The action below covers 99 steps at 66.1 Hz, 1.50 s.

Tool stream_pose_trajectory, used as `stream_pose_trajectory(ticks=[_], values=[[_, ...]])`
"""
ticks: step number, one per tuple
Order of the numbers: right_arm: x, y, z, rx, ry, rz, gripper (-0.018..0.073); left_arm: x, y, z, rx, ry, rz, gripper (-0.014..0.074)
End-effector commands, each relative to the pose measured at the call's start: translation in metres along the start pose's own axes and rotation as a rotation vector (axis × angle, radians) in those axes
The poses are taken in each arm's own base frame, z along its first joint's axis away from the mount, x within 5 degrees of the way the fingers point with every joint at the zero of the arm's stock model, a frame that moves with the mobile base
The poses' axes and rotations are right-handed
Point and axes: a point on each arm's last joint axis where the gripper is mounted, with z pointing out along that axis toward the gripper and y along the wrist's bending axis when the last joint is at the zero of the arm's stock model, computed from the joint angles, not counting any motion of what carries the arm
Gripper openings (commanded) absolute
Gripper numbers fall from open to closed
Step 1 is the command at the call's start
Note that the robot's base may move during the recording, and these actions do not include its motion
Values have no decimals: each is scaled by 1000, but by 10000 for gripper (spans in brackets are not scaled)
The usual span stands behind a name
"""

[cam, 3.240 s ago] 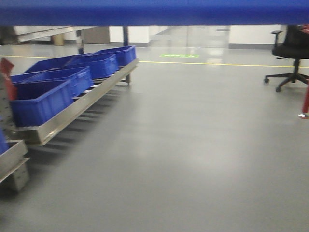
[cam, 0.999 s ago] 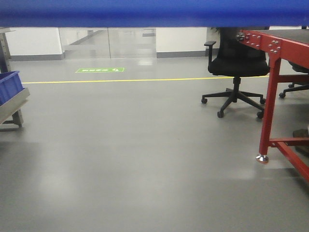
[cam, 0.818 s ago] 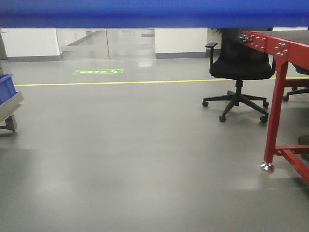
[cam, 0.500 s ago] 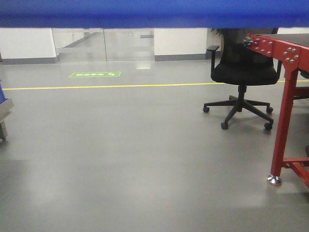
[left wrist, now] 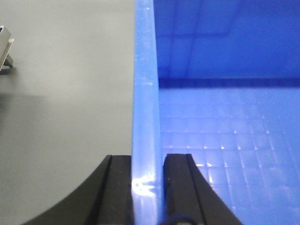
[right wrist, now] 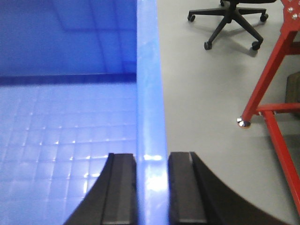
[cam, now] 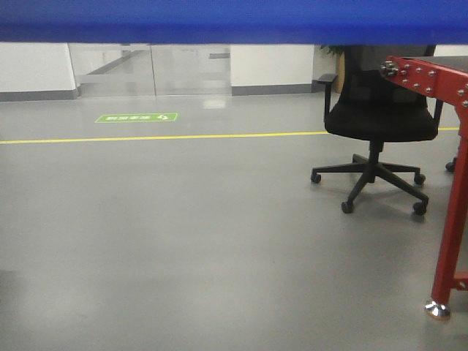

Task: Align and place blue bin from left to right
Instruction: 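Carry the bin in both grippers across the floor to the other shelf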

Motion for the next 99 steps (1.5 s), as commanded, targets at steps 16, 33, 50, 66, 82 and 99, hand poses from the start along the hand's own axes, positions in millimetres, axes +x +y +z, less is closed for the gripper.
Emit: stream_pose_trajectory(ticks=[16,33,50,66,82,99], values=[[-17,17,-8,-197,-187,4,-70,-9,-9,-7,105,-99,2,-111],[-17,17,-8,-197,-187,4,-70,-9,-9,-7,105,-99,2,-111],[-17,17,-8,-197,-187,4,-70,-9,-9,-7,105,-99,2,-111],[-17,17,-8,-197,-187,4,-70,-9,-9,-7,105,-99,2,-111],[-17,17,-8,-197,-187,4,-70,-9,-9,-7,105,-99,2,-111],[-17,17,-8,-197,-187,4,-70,-9,-9,-7,105,-99,2,-111]])
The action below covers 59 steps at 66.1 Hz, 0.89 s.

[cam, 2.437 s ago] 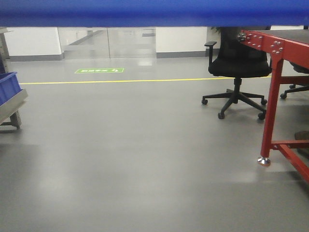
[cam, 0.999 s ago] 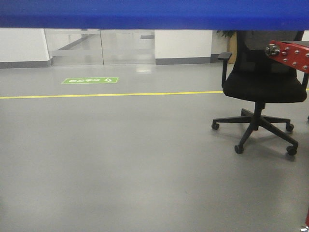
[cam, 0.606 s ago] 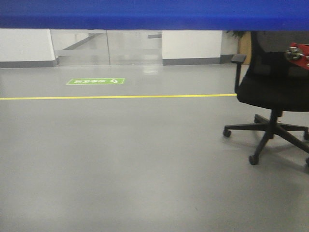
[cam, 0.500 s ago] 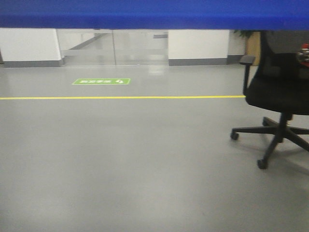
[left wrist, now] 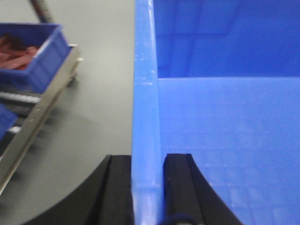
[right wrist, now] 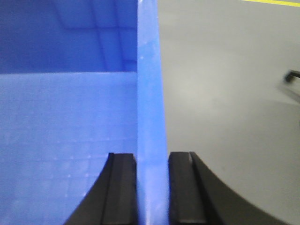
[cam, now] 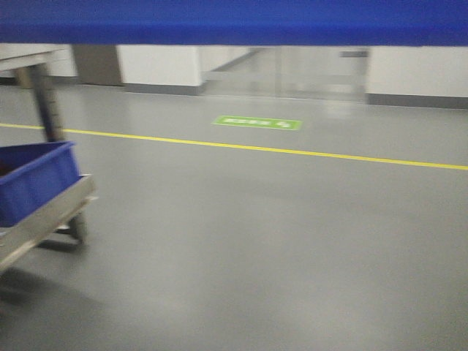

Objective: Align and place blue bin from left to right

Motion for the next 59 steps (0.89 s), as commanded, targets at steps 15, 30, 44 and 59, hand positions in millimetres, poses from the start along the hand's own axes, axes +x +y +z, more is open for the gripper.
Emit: stream_pose_trajectory(ticks=[15,30,44,59], values=[[-17,17,-8,-198,-185,4,-70,-9,-8,-8,100,-92,-1,-111],[-17,17,-8,-198,-185,4,-70,-9,-8,-8,100,-92,-1,-111],[-17,17,-8,-198,-185,4,-70,-9,-8,-8,100,-92,-1,-111],[-17,17,-8,-198,-185,4,-70,-9,-8,-8,100,-92,-1,-111]])
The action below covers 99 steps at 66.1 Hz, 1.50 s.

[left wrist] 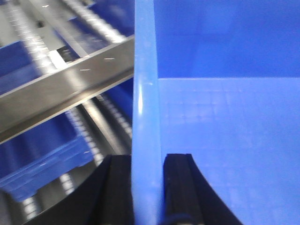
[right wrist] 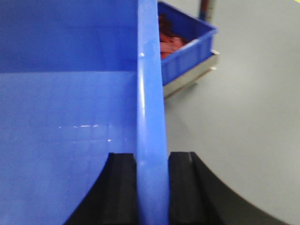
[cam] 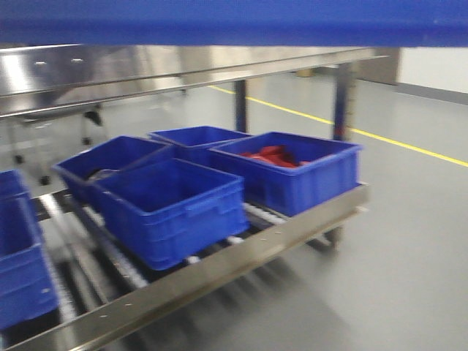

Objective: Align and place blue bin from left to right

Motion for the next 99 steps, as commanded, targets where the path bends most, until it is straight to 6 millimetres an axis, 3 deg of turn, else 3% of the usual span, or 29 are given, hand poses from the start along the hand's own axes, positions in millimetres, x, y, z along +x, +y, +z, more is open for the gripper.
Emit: stream_pose_trajectory(ticks=[1,99], values=[[-17,17,-8,-198,-185,4,-70,-9,-8,-8,102,-90,-2,-111],[-17,17,-8,-198,-185,4,-70,-9,-8,-8,102,-90,-2,-111]])
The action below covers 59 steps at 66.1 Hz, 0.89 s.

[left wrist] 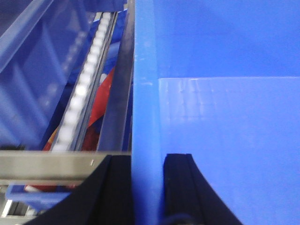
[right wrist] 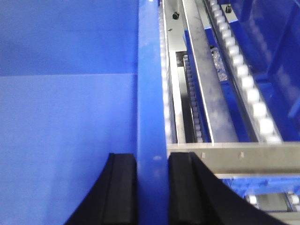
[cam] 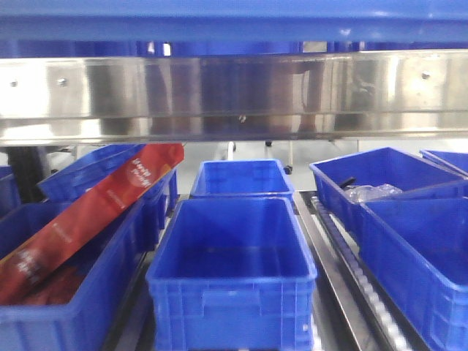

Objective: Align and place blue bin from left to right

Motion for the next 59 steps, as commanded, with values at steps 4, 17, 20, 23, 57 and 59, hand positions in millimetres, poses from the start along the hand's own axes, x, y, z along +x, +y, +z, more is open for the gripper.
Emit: stream_pose_trajectory(ticks=[4,17,20,23,57,59], values=[[-16,16,-8,-183,-170,4,-70,-9,-10,-7,114,-90,-3,-111],[-16,16,-8,-183,-170,4,-70,-9,-10,-7,114,-90,-3,-111],[-16,16,-8,-183,-170,4,-70,-9,-10,-7,114,-90,-3,-111],[-16,16,-8,-183,-170,4,-70,-9,-10,-7,114,-90,-3,-111],[-16,16,-8,-183,-170,4,-70,-9,-10,-7,114,-90,-3,-111],[-16,16,-8,-183,-170,4,-70,-9,-10,-7,114,-90,-3,-111]])
